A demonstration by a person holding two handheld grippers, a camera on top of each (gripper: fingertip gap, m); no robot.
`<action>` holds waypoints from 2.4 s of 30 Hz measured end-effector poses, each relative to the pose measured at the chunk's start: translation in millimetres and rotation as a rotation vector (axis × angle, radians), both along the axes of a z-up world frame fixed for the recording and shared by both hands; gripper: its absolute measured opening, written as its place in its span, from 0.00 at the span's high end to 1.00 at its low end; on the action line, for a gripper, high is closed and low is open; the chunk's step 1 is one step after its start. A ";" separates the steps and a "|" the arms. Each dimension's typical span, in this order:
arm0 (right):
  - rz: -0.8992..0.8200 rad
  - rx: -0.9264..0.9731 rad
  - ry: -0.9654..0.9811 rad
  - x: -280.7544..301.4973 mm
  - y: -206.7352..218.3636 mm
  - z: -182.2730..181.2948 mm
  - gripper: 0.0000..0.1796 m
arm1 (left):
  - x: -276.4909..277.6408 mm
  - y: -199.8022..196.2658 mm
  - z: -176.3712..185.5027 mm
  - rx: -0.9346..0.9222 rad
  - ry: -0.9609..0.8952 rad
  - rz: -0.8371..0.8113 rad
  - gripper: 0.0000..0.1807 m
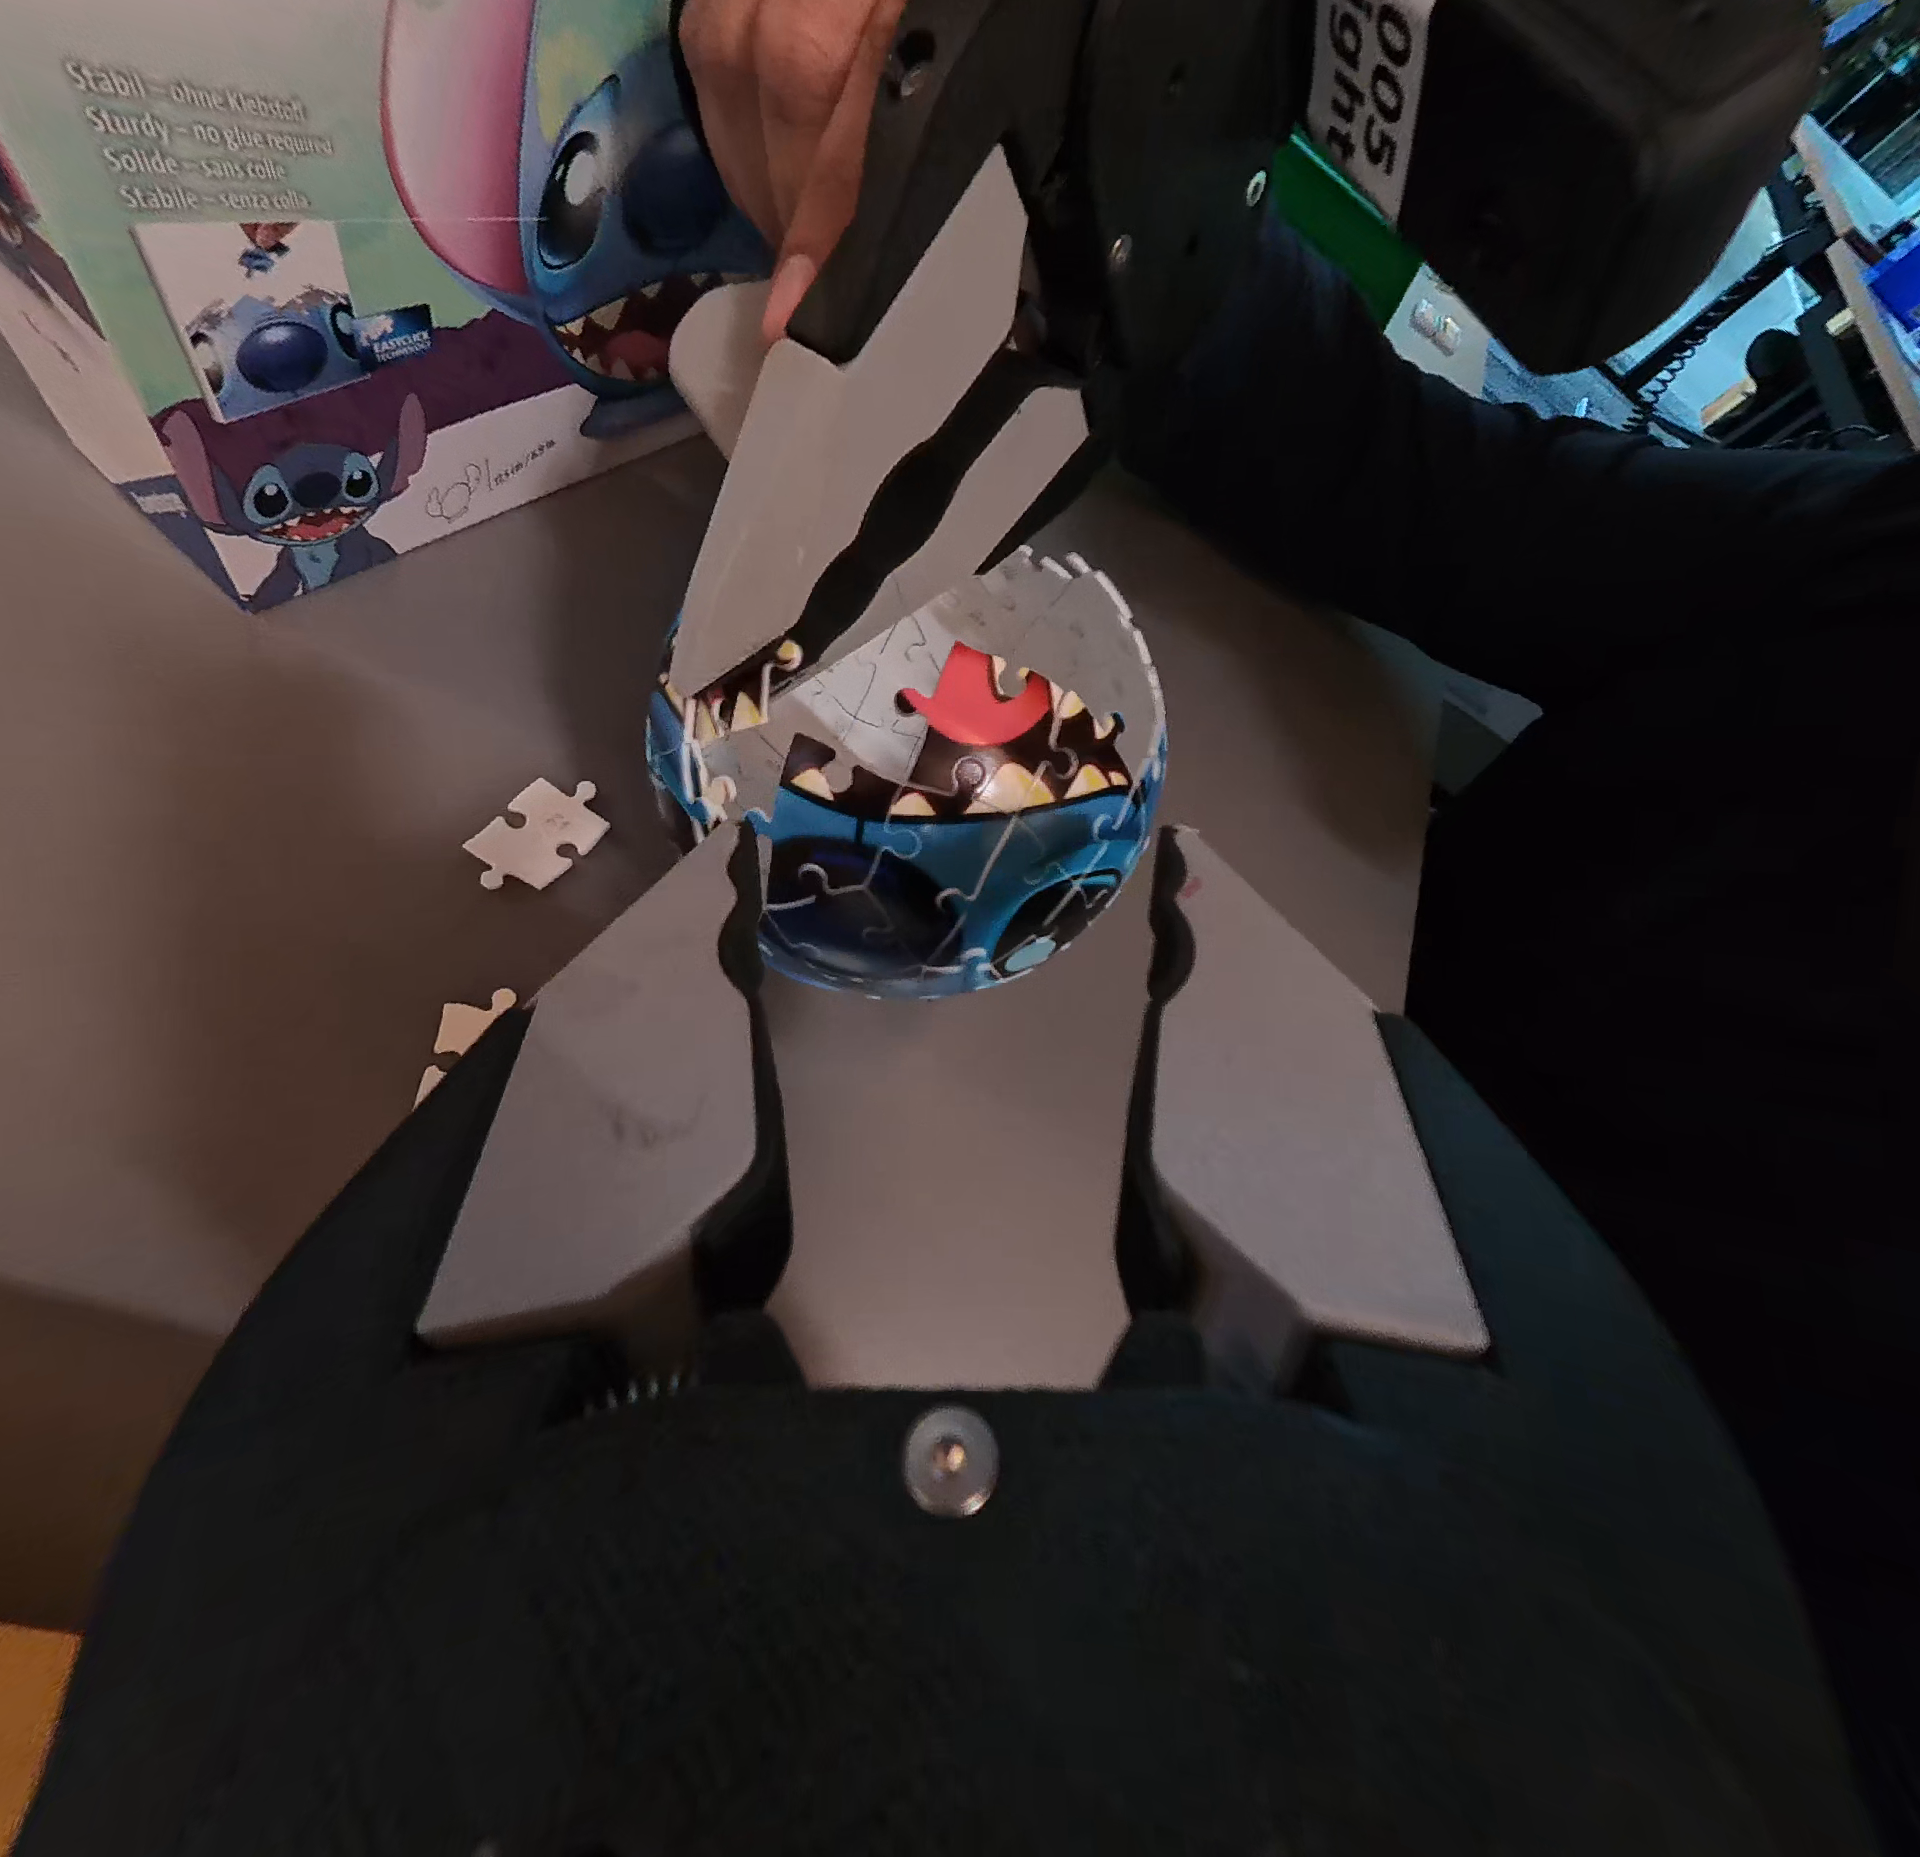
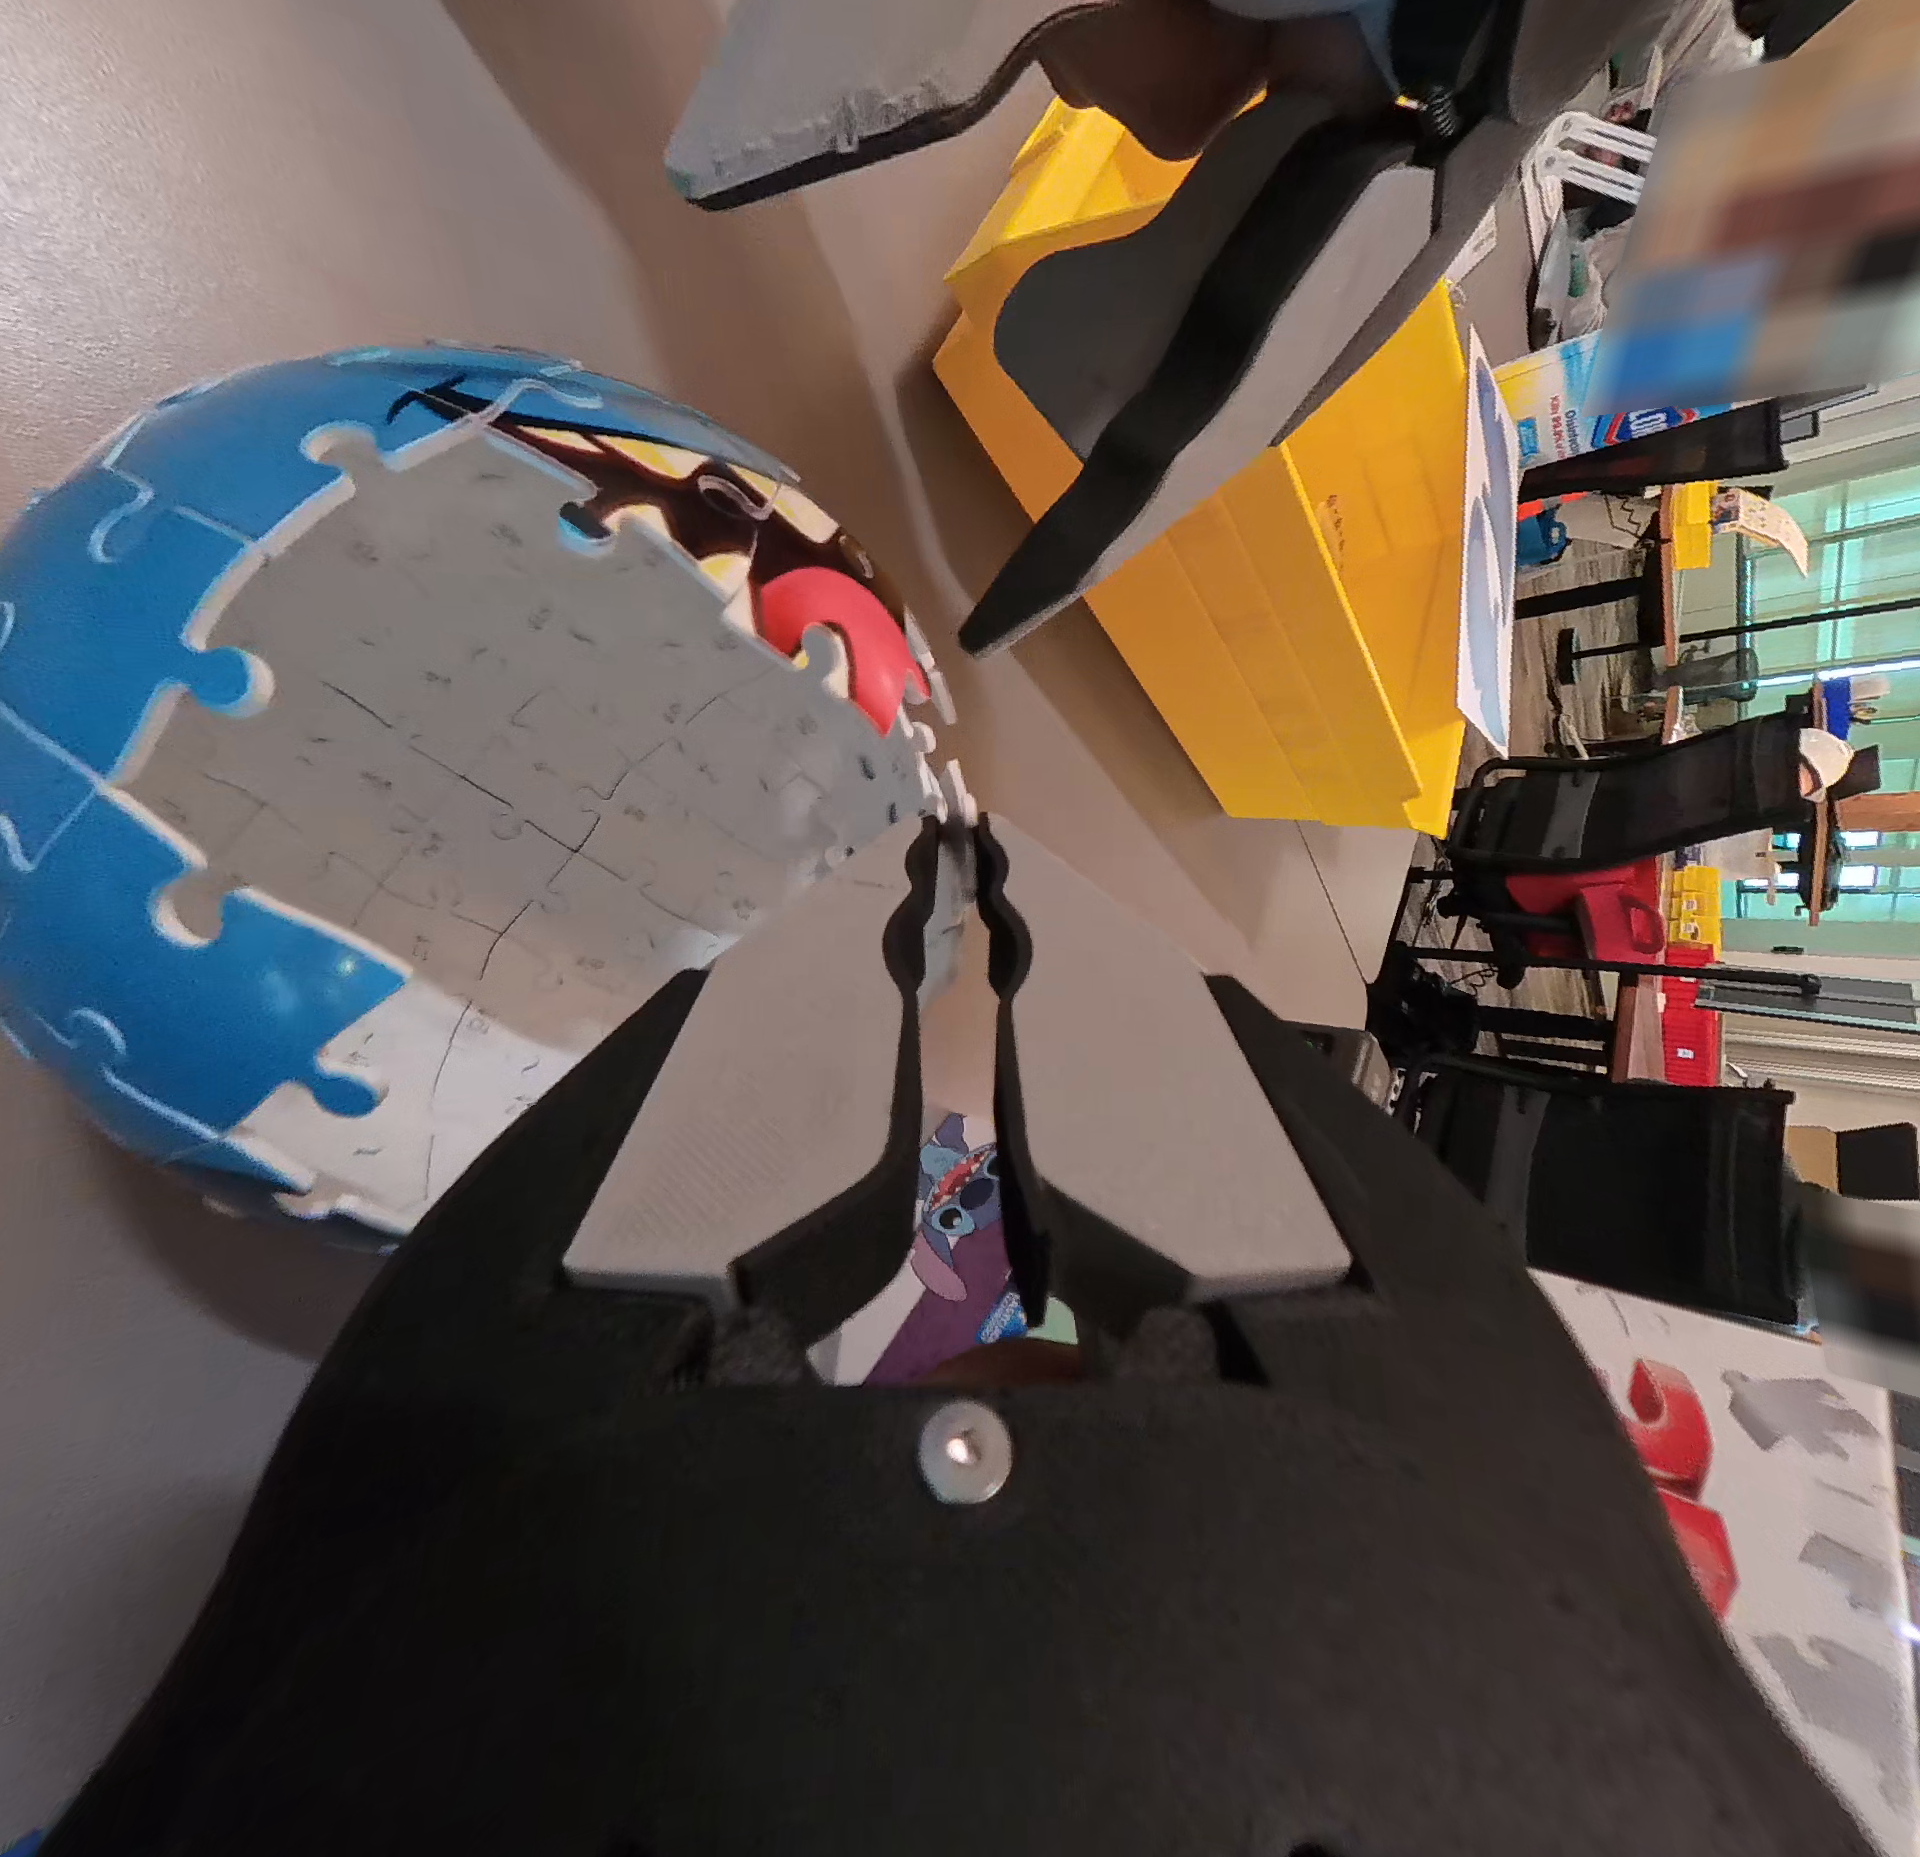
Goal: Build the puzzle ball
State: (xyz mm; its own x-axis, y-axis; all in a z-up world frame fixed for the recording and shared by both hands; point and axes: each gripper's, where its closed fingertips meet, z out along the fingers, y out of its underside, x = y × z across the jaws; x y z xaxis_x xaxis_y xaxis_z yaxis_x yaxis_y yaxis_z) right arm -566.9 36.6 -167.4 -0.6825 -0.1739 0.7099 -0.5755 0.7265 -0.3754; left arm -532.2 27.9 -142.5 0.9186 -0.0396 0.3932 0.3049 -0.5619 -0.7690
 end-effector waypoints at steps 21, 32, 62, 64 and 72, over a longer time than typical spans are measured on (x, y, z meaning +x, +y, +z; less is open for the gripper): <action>-0.041 0.014 0.007 -6.6 1.9 -5.4 0.96 | 0.8 -1.2 -1.3 0.004 -0.012 -0.006 0.60; -0.037 -0.004 0.014 -4.1 1.5 1.0 1.00 | -1.0 -2.2 -2.7 0.004 -0.027 -0.001 0.60; -0.177 -0.092 -0.066 14.3 35.7 51.1 0.85 | -31.4 -0.4 10.2 0.106 -0.015 0.138 0.57; -0.166 -0.175 -0.093 20.6 35.8 66.3 0.84 | -31.4 -0.2 15.1 0.125 -0.006 0.142 0.57; -0.443 -0.432 -0.003 11.3 46.3 131.2 0.81 | -15.7 -17.6 84.8 0.409 -0.016 0.133 0.56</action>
